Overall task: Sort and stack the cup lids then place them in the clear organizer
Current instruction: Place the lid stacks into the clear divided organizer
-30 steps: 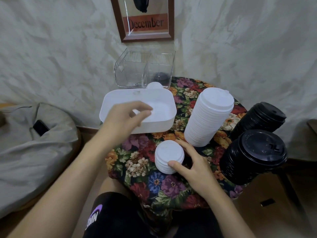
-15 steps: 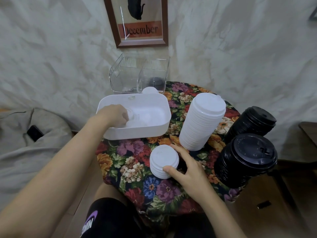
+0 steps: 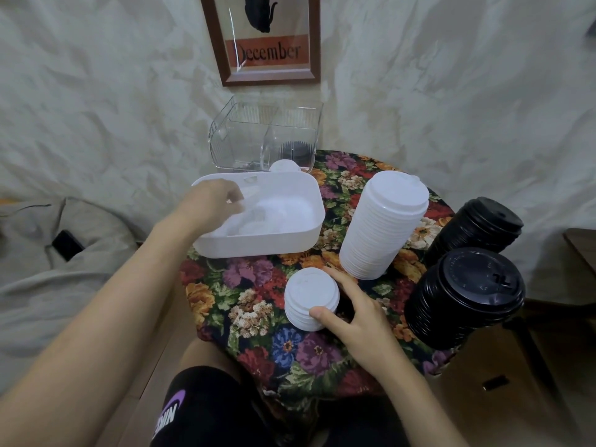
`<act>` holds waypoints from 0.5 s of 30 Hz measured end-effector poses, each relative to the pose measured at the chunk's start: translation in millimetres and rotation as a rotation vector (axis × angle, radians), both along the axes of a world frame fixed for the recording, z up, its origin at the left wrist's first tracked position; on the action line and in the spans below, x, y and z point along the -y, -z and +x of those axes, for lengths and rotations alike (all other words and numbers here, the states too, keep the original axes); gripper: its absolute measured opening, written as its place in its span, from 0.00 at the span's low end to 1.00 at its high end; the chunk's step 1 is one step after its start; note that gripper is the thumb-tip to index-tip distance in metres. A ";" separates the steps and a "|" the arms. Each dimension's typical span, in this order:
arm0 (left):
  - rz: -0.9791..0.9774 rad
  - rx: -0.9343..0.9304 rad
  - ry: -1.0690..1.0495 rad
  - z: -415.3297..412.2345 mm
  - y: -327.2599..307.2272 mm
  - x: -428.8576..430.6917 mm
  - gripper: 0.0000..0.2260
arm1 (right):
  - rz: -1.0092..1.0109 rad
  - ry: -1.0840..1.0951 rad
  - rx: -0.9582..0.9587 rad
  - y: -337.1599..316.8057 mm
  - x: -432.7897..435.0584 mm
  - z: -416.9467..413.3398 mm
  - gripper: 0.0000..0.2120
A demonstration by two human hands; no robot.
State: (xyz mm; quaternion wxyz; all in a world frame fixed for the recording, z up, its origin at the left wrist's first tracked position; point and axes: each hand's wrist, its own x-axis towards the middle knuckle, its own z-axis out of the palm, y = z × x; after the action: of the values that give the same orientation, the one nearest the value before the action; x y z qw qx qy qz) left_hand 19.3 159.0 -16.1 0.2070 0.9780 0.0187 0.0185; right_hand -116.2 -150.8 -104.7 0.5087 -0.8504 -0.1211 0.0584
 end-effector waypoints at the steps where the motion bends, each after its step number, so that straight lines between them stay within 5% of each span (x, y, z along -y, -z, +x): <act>1: -0.062 0.018 0.009 -5.5 -4.5 3.4 0.04 | -0.001 0.000 0.001 0.0 0.0 0.0 0.32; 6: -0.282 0.112 0.114 -50.6 -26.8 31.6 0.07 | -0.001 -0.001 0.000 -1.7 -0.3 -0.1 0.29; 9: -0.576 0.188 0.197 -81.1 -31.7 53.8 0.04 | 0.001 0.003 0.005 -1.2 -0.6 0.0 0.32; 13: -1.077 0.022 0.170 -110.7 -9.0 76.5 0.06 | 0.012 -0.005 0.004 -1.0 -0.3 -0.4 0.33; 15: -1.180 -0.083 0.117 -119.9 7.0 82.6 0.12 | 0.016 -0.008 0.011 -1.0 -0.4 -0.2 0.34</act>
State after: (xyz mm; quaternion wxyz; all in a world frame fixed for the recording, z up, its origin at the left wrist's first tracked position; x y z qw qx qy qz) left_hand -100.7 76.4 -23.1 0.7153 0.6971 -0.0202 -0.0446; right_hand -116.3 -150.4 -103.8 0.5145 -0.8461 -0.1281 0.0547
